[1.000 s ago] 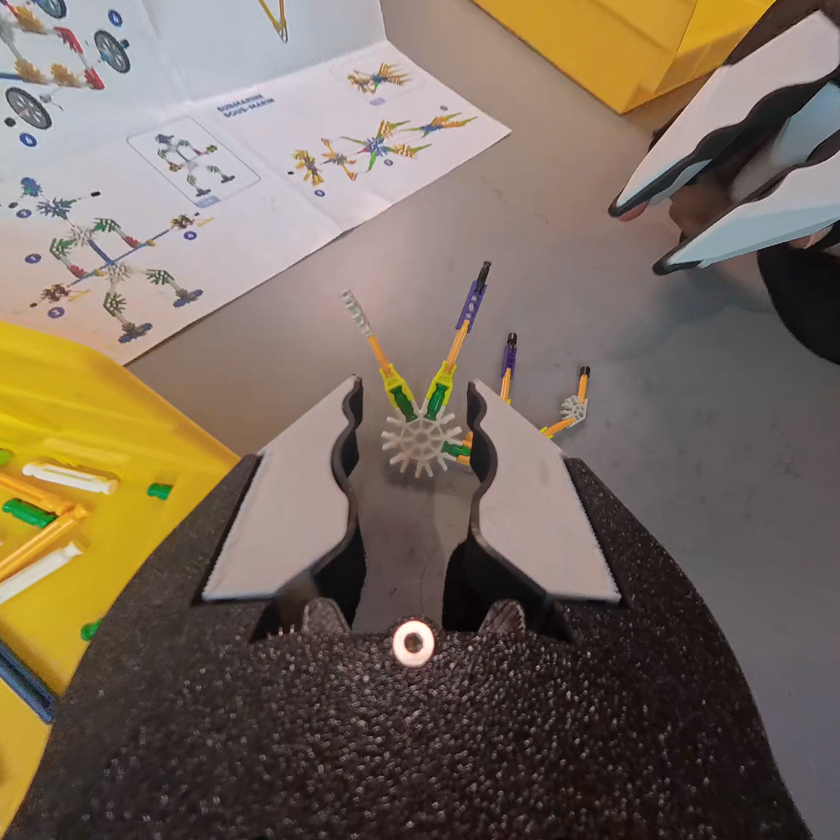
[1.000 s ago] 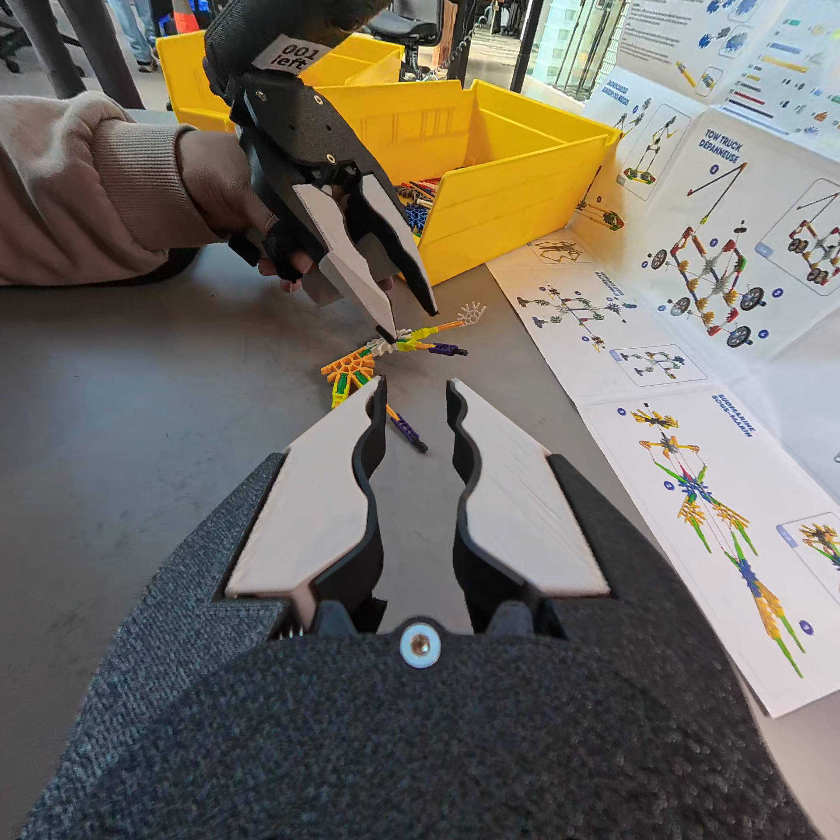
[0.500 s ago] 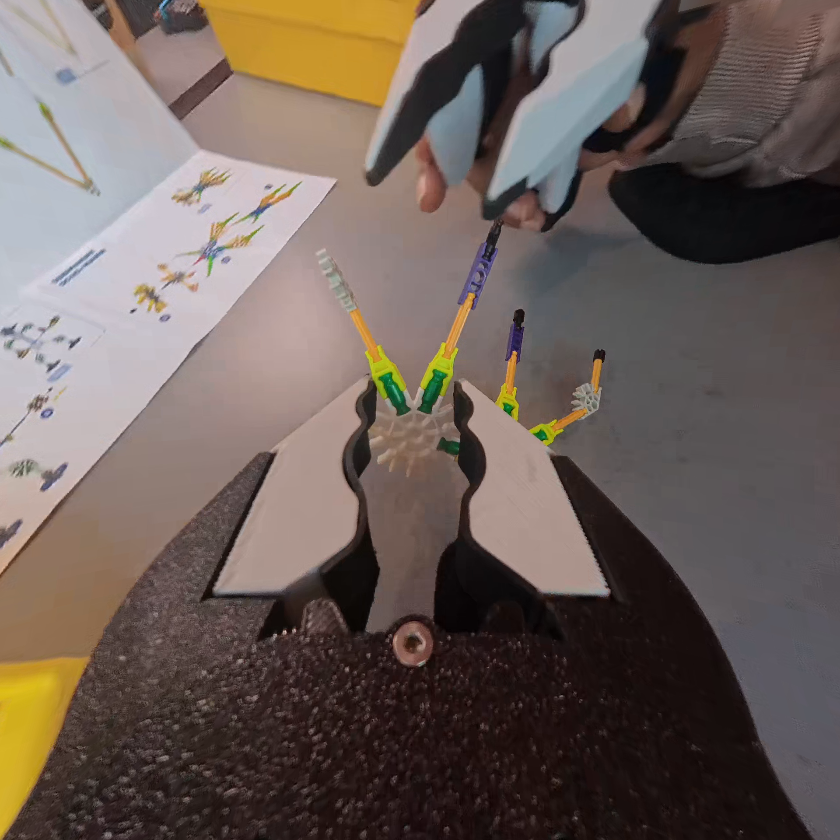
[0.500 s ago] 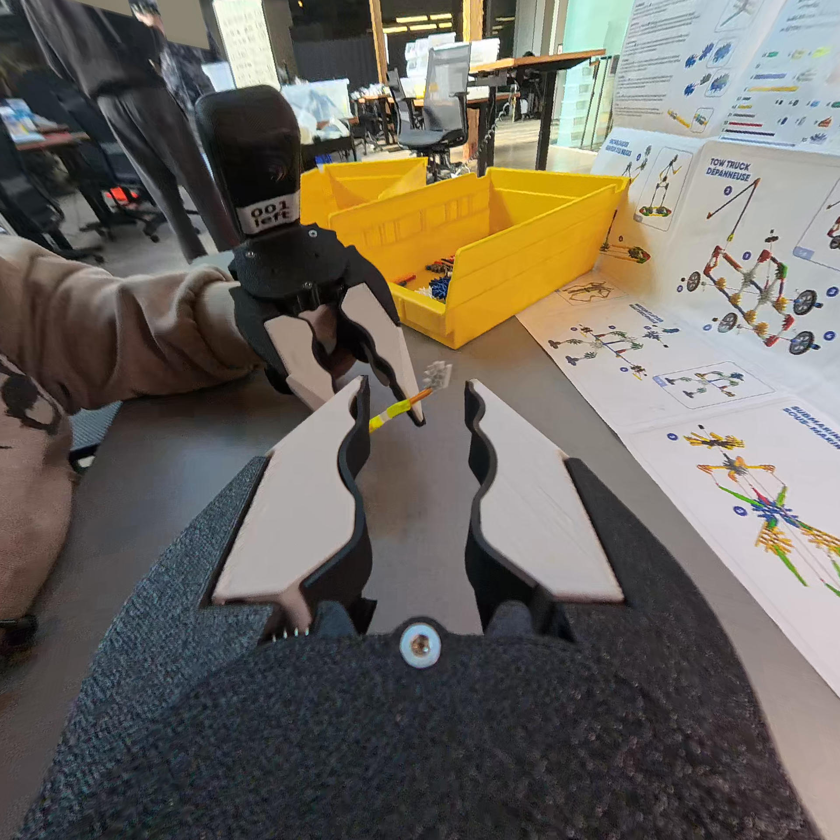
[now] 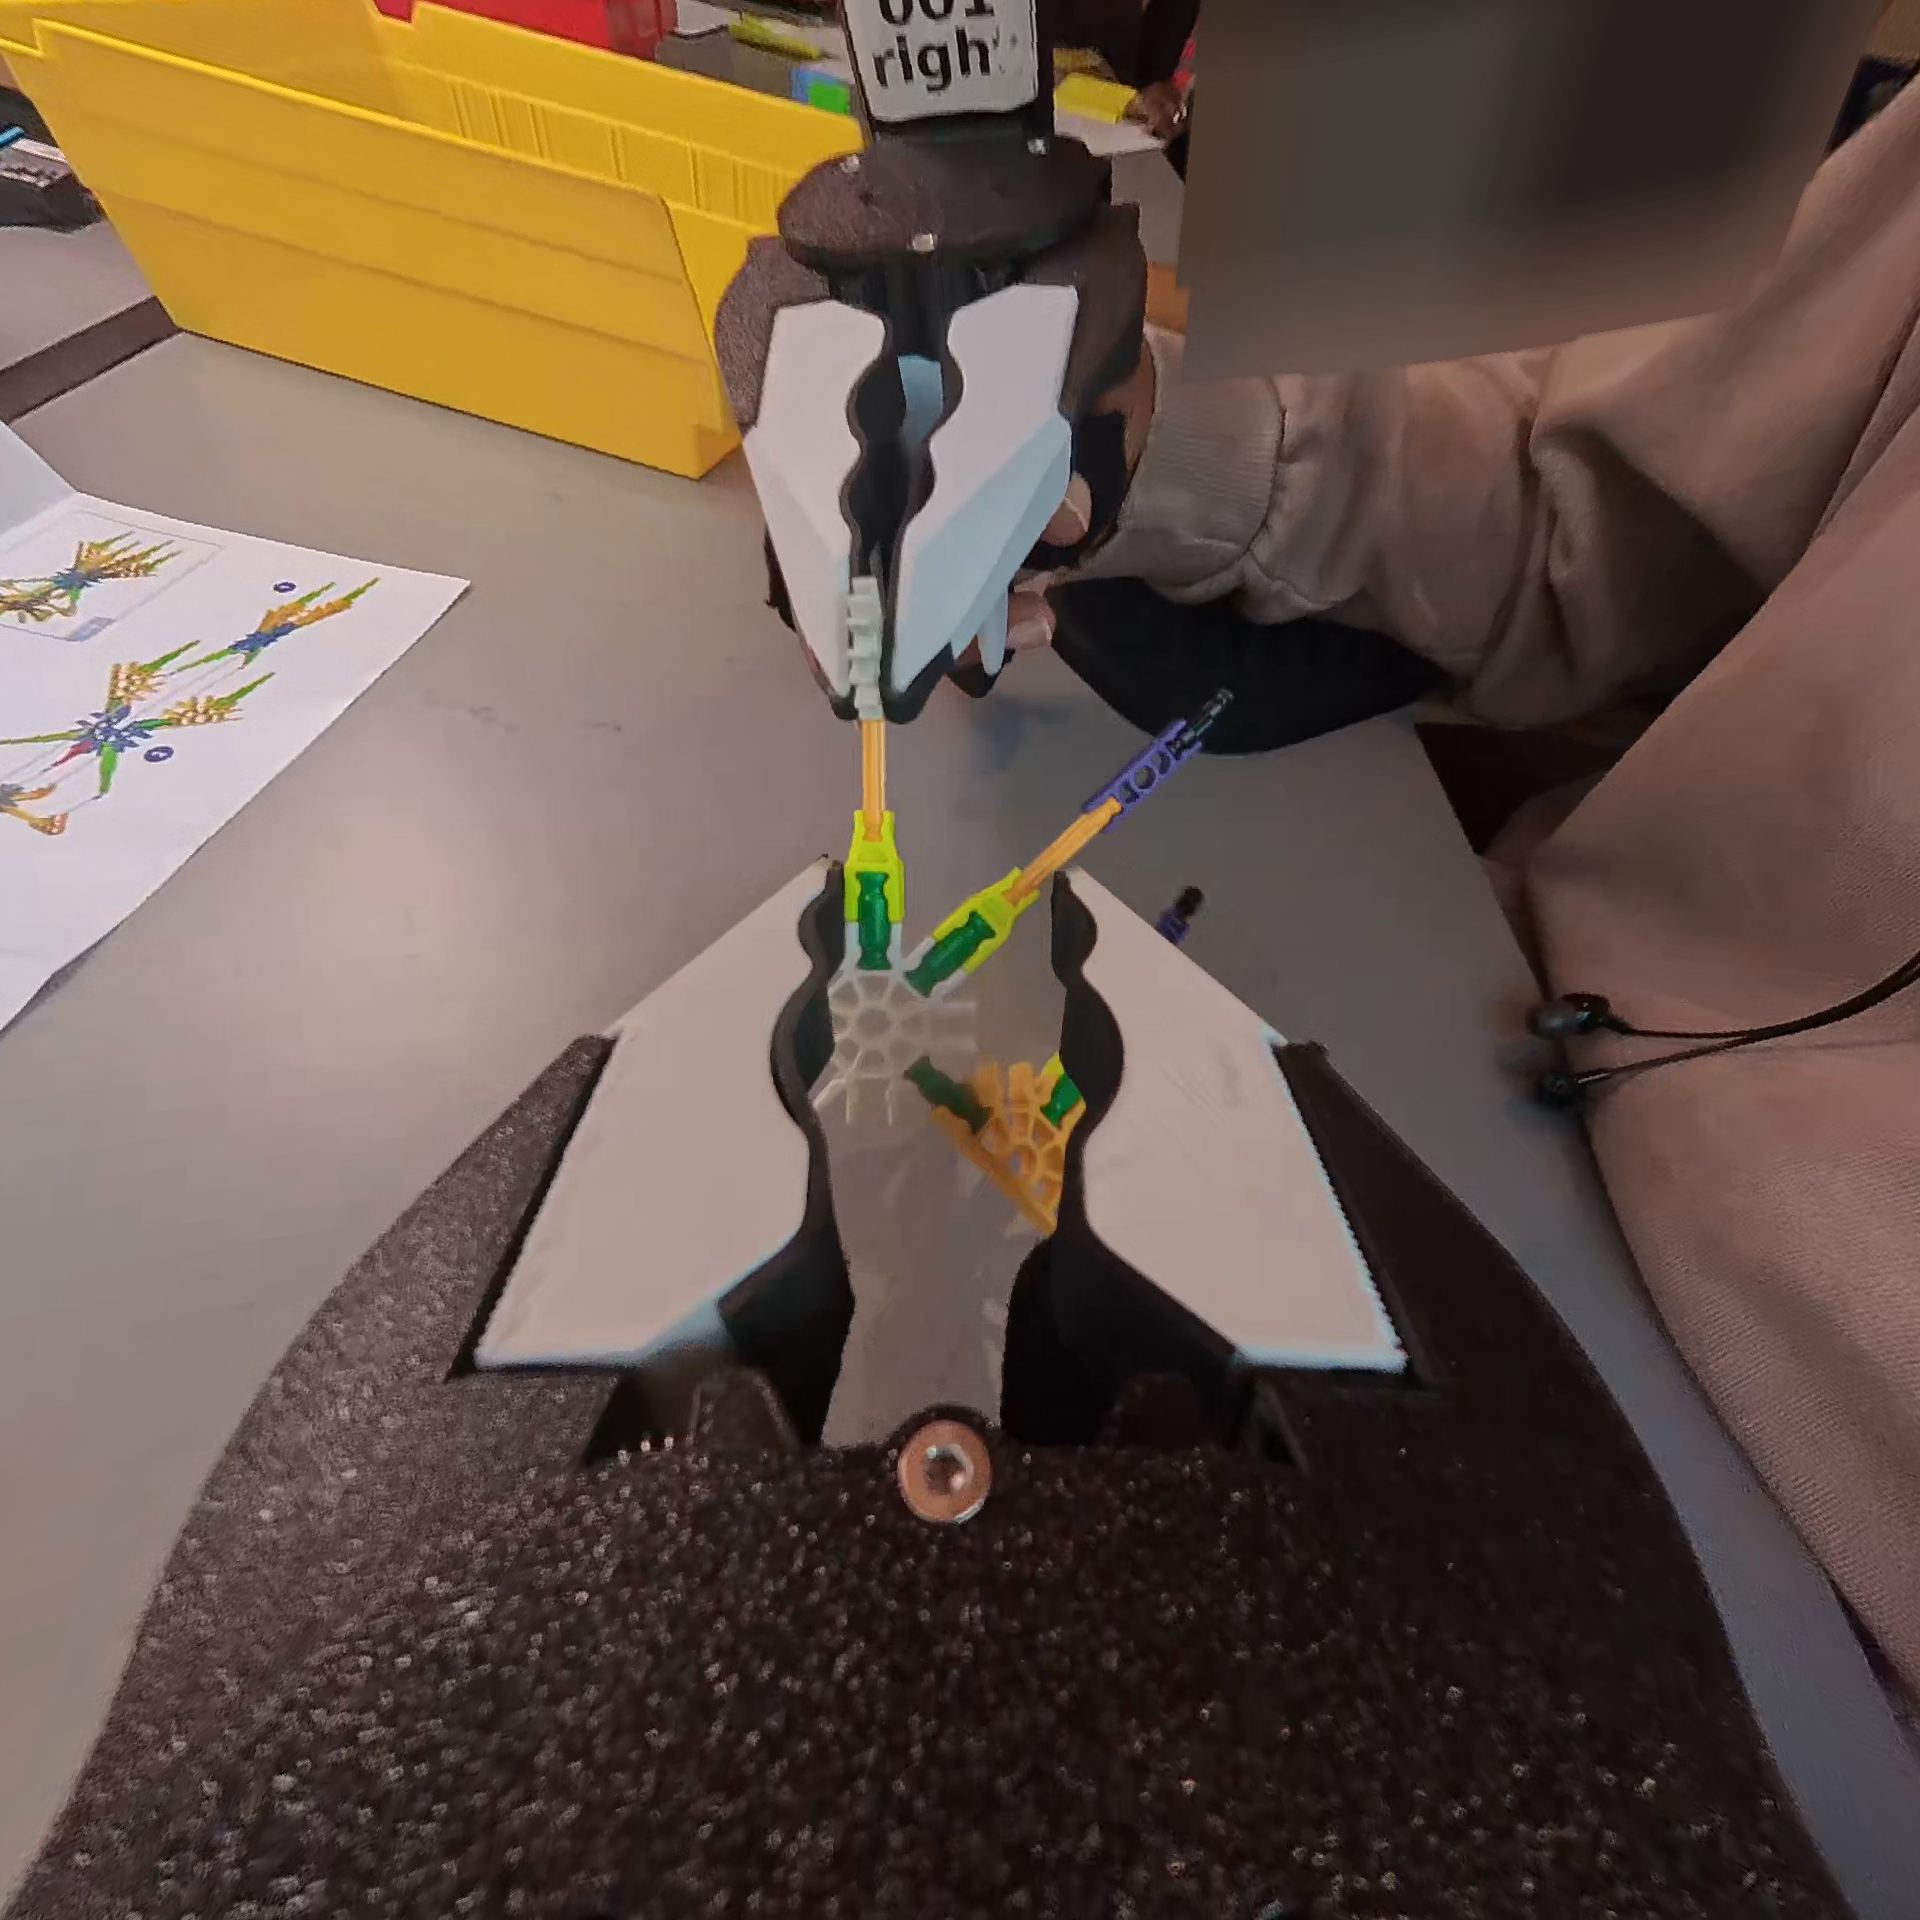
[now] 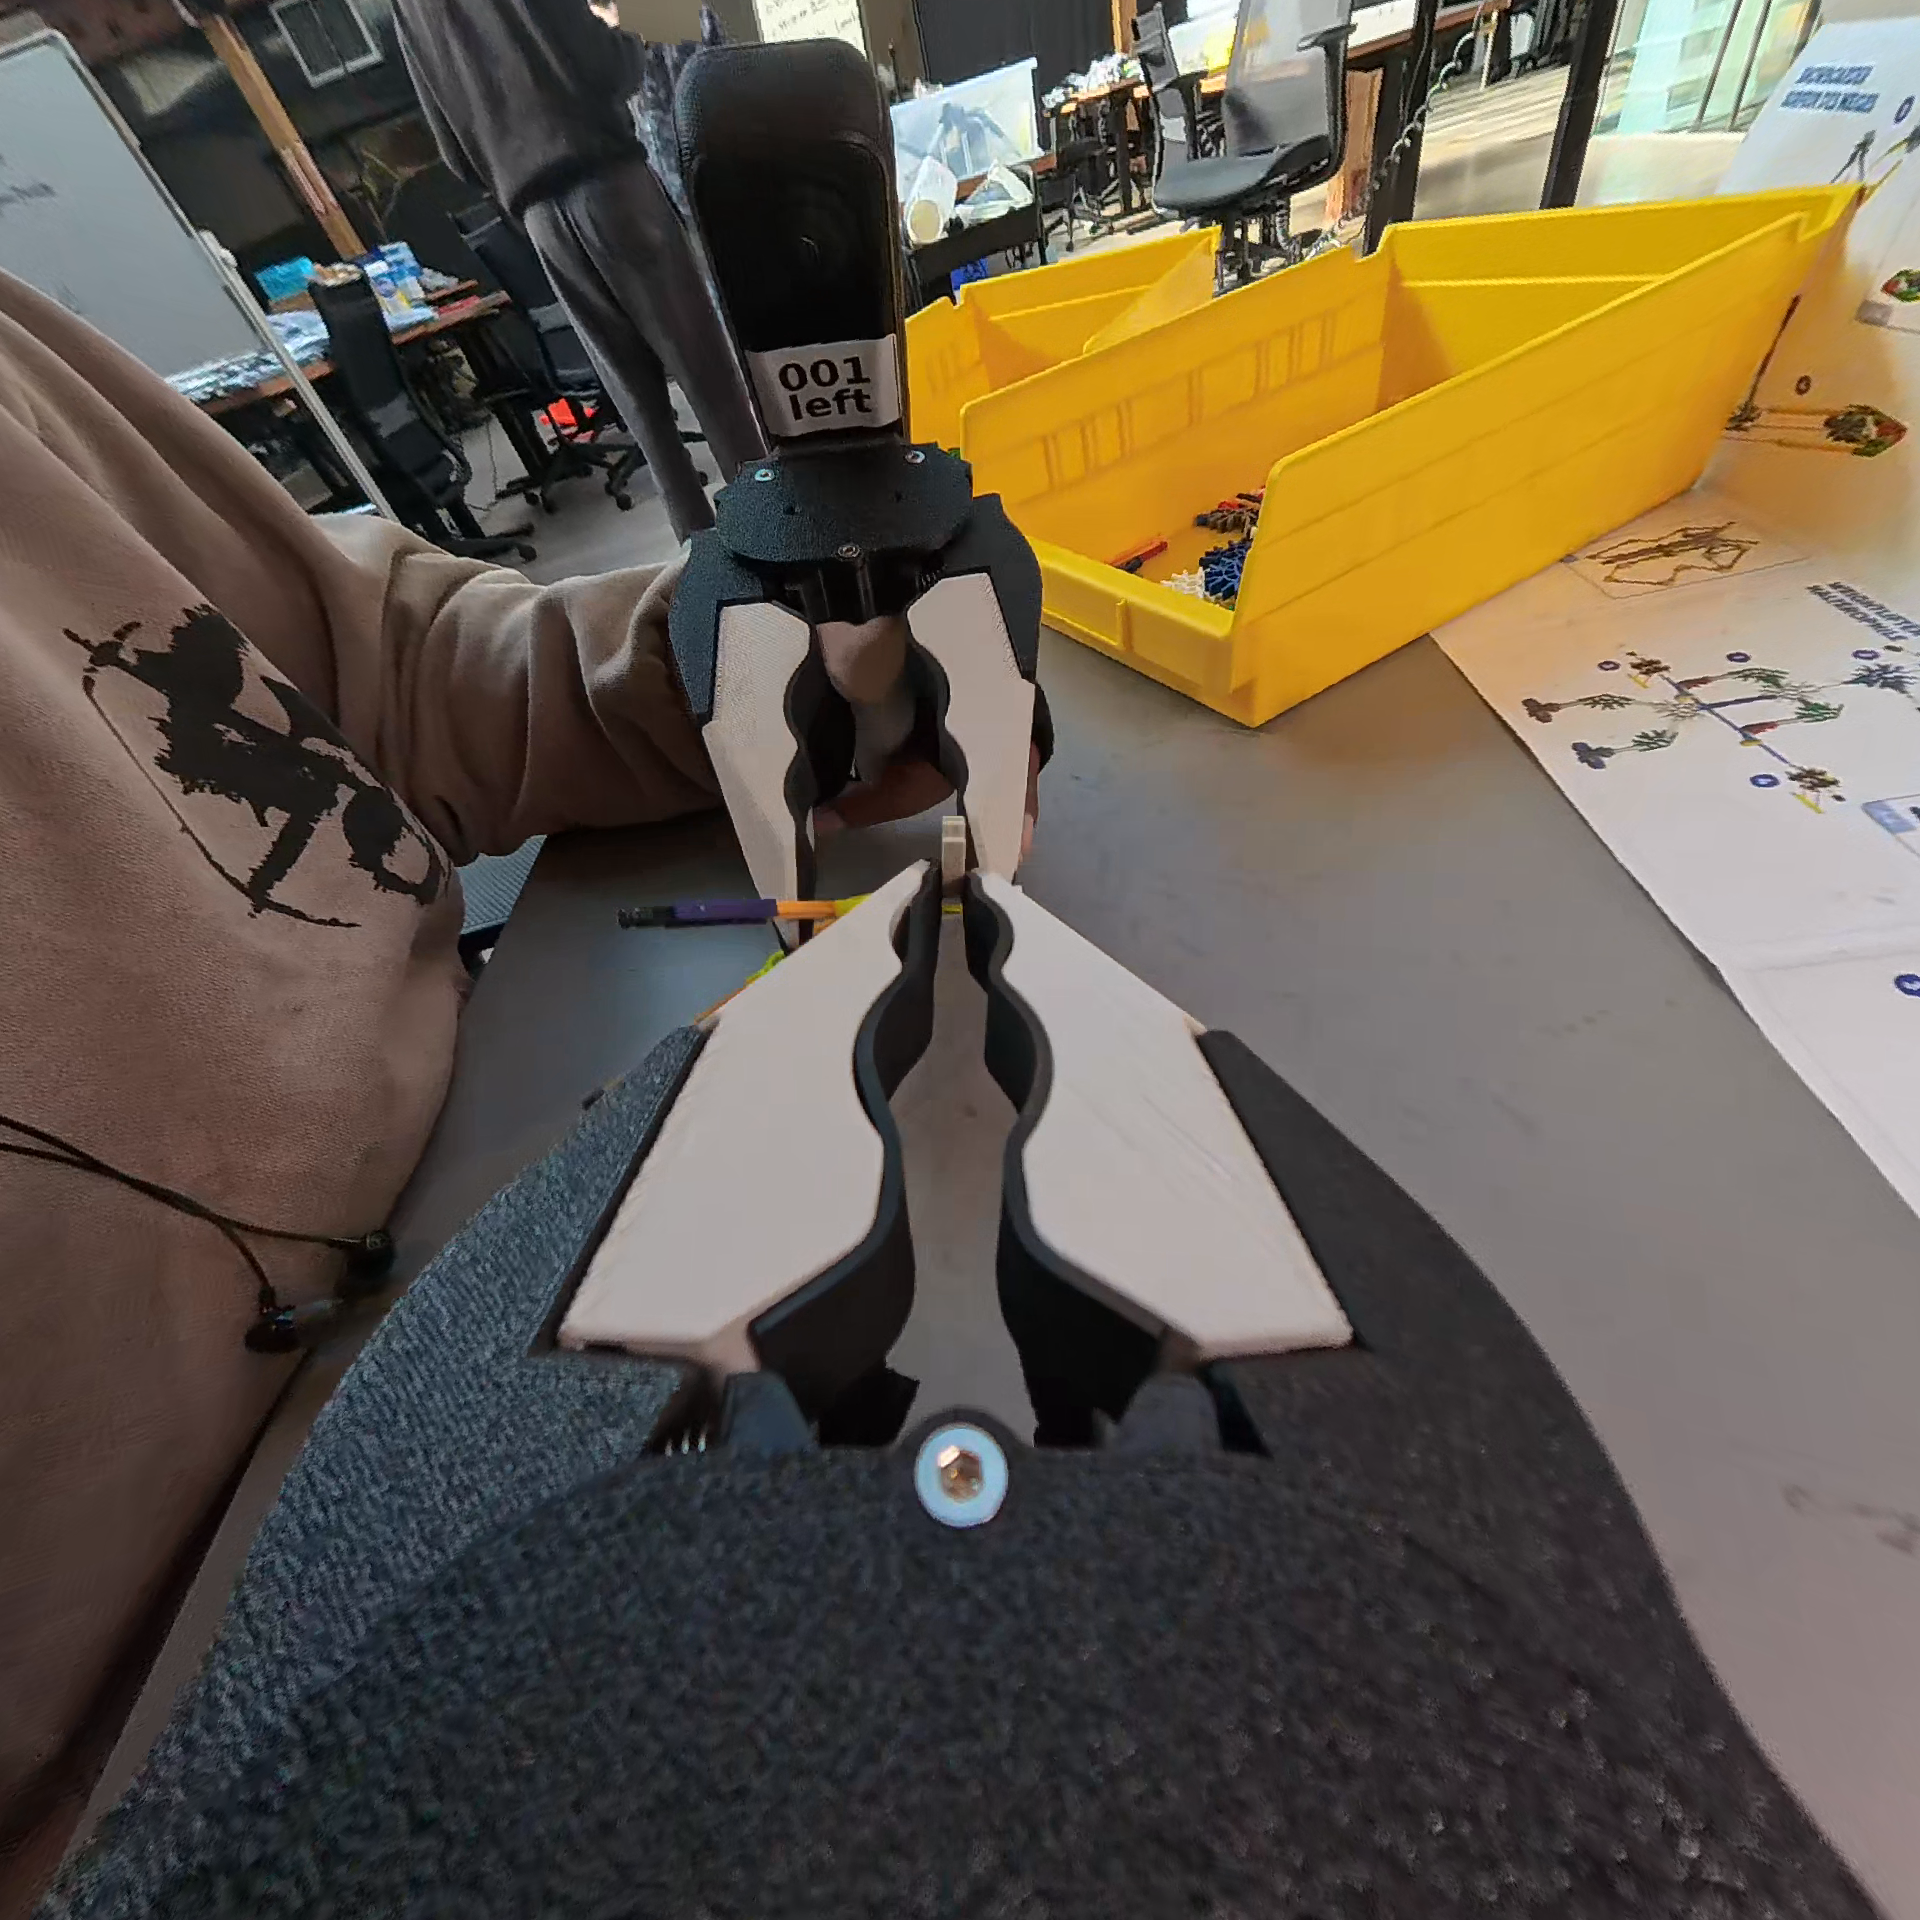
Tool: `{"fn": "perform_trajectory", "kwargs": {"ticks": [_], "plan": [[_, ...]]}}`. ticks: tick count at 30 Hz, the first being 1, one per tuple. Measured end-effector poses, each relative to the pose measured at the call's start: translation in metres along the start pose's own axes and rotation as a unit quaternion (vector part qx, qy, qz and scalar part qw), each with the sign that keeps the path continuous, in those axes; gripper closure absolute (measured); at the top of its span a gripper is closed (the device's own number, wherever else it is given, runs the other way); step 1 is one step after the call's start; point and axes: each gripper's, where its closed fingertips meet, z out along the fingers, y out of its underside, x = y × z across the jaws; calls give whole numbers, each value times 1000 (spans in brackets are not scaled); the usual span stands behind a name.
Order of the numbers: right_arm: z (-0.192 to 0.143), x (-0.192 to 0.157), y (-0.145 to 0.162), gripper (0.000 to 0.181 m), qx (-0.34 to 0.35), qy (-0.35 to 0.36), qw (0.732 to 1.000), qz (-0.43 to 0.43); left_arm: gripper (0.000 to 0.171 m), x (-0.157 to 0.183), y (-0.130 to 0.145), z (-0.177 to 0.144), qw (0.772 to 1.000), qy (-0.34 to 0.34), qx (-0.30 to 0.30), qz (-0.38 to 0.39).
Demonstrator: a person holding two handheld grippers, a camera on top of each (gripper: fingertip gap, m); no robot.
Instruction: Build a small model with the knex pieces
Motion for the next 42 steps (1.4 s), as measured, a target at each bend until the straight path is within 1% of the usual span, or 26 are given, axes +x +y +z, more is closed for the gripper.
{"fn": "perform_trajectory", "kwargs": {"ticks": [3, 5, 7, 9, 12, 14, 16, 18, 21, 22, 24, 28, 29, 34, 36, 39, 42], "plan": [[-2, -1, -6, 179, 25, -16, 999, 27, 132, 3, -9, -4, 999, 26, 29, -35], [-2, -5, -6, 179, 25, -29, 999, 31, 133, 8, -14, -5, 997, 43, 42, -42], [-3, -11, -10, 179, 33, -45, 998, 34, 132, 15, -23, -12, 992, 80, 66, -70], [-2, -12, -8, 179, 24, -45, 998, 23, 133, 15, -29, -19, 985, 107, 87, -105], [-1, -15, -3, 179, 13, -51, 999, 13, 134, 6, -31, -25, 982, 97, 107, -120], [2, -18, -4, 179, 16, -55, 998, 11, 134, 1, -23, -19, 987, 74, 88, -115], [5, -19, -2, 179, 12, -51, 999, -2, 138, 0, -12, -9, 994, 48, 51, -88], [8, -19, 2, 179, 1, -44, 999, -17, 147, -1, -6, -2, 997, 25, 28, -66], [11, -15, 6, 179, -9, -26, 999, -33, 163, 0, 1, 5, 999, 12, 2, -46], [11, -14, 7, 179, -12, -22, 999, -35, 165, -1, 3, 6, 999, 3, -2, -38], [11, -12, 10, 179, -22, -16, 999, -38, 166, -2, 5, 8, 999, -6, -14, -33], [11, -15, 10, 174, -33, -7, 997, -74, 167, 3, 13, 13, 999, 4, -40, -35], [11, -17, 12, 177, -41, -10, 996, -75, 167, 5, 14, 15, 998, 9, -44, -36], [8, -15, 14, 177, -58, 0, 995, -85, 167, 5, 14, 17, 998, 16, -40, -52], [7, -12, 14, 172, -60, 11, 994, -92, 167, 3, 14, 16, 997, 13, -40, -57], [7, -12, 19, 177, -76, 12, 992, -98, 167, 1, 15, 15, 997, 16, -38, -72], [3, -9, 22, 177, -89, 18, 989, -119, 167, -1, 15, 15, 996, 14, -38, -81]]}}
